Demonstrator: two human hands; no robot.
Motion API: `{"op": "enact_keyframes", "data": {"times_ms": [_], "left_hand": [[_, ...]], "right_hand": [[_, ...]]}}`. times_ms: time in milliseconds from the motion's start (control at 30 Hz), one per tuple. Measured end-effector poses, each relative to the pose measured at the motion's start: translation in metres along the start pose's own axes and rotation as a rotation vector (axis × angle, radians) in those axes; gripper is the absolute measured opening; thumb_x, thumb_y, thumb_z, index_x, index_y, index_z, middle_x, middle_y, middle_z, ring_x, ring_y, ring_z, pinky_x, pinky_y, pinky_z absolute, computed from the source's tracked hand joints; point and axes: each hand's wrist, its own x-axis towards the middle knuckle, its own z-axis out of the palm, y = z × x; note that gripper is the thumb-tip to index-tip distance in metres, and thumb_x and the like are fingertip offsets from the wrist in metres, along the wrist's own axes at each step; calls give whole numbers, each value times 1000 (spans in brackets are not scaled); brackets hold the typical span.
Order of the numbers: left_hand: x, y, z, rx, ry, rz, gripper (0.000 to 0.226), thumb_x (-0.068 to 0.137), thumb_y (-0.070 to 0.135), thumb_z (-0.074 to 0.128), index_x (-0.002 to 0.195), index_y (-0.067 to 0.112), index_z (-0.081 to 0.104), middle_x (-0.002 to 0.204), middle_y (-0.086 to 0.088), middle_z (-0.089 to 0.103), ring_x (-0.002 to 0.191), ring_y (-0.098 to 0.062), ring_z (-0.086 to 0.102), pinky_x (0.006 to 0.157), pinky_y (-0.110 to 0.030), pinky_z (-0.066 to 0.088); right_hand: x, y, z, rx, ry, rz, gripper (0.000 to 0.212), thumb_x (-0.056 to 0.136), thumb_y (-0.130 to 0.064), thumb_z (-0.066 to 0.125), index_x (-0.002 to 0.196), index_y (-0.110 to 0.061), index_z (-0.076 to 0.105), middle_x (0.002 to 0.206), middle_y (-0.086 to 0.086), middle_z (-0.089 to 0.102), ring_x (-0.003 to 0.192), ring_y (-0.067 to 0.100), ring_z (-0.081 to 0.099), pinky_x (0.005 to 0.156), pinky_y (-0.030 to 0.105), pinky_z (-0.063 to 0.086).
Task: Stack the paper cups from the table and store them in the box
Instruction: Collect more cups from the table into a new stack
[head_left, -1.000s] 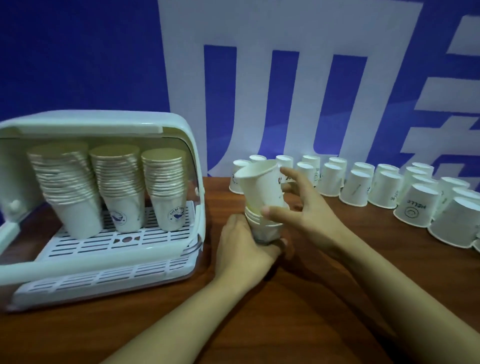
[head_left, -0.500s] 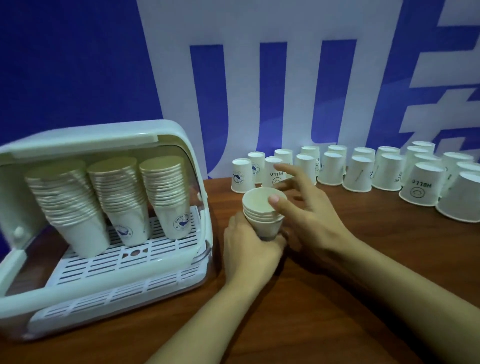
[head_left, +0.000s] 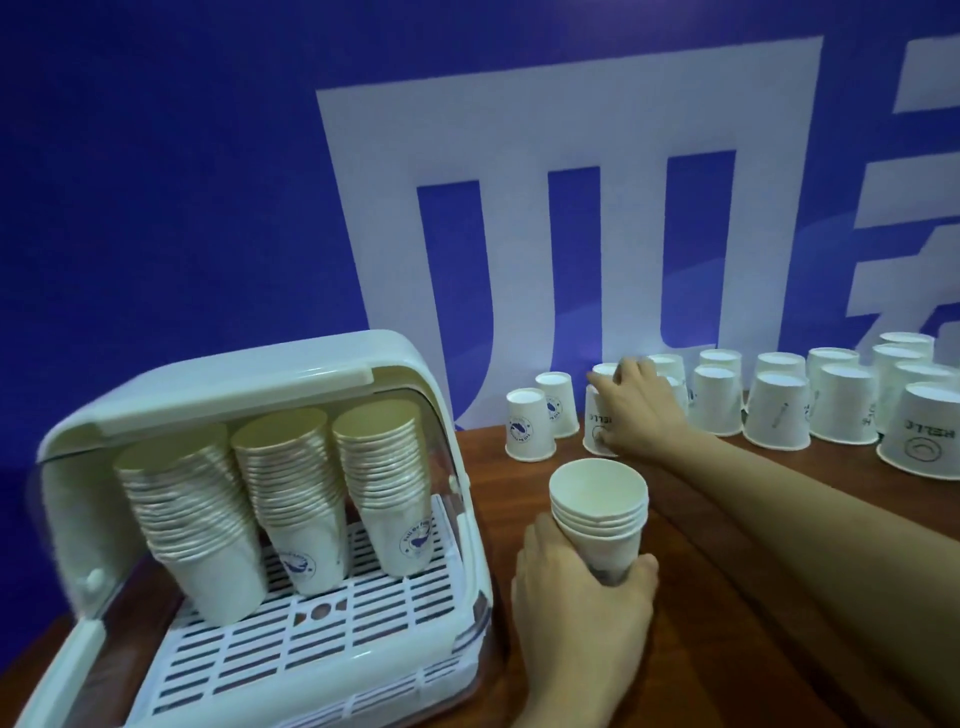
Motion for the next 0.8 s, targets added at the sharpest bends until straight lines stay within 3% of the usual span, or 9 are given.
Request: {"op": "enact_keyframes", "data": {"times_ms": [67,167,233,367,467,533,600,733,800], "left_hand": [[2,0,-2,40,-2,27,61,79,45,85,130,36,52,119,21,60,112,1,60,91,-18,47],[4,0,-4,81,16,2,57,78,49,84,122,41,49,117,20,60,115,-6,62,91,-21,49],[2,4,-7,129,24,-16,55,74,53,84,113,42,47,112,20,59,115,-10,62,95,-27,51],[2,14,-13,208,71,-33,60,69,60,83,115,37,53,114,20,56,119,-13,58,103,-35,50],[0,15,-13,217,69,-30,61,70,61,82,118,34,56,118,15,61,120,-15,60,102,-37,51],[0,14,-11,221,72,-26,59,70,61,82,116,34,56,118,14,61,119,-17,61,100,-38,52],[-1,17,-12,223,73,-38,59,68,62,81,113,36,54,117,15,62,118,-17,62,100,-38,52],[-2,17,-13,207,45,-44,63,63,64,80,113,41,48,117,16,62,117,-16,62,101,-40,52],[-2,17,-14,186,34,-42,65,61,65,79,114,42,47,119,17,61,118,-15,62,102,-40,52]], "right_hand": [[-2,5,5,20,57,29,69,78,-44,79,134,-17,49,130,13,45,121,33,44,96,41,47],[-18,17,3,266,81,54,55,76,-31,82,116,-14,49,130,13,49,114,36,50,87,43,48],[-33,25,0,363,123,33,48,76,-25,79,108,-16,44,118,10,55,97,32,55,78,44,51],[-78,39,-19,418,161,56,66,76,-42,77,130,-23,46,102,2,61,92,30,63,72,39,50],[-109,51,-14,274,190,23,56,76,-53,69,122,-25,57,104,0,56,96,26,61,70,34,42],[-120,51,-12,386,217,67,58,74,-62,60,118,-25,57,106,-1,54,100,24,58,76,36,45],[-115,43,-13,517,207,162,69,74,-69,50,126,-23,53,117,4,57,112,26,56,89,42,48],[-87,23,-17,508,71,121,98,81,-73,59,158,-26,22,157,7,40,140,33,43,112,49,38],[-74,15,-13,531,-101,46,113,75,-67,65,162,-32,4,158,6,43,140,34,45,109,47,40]]}}
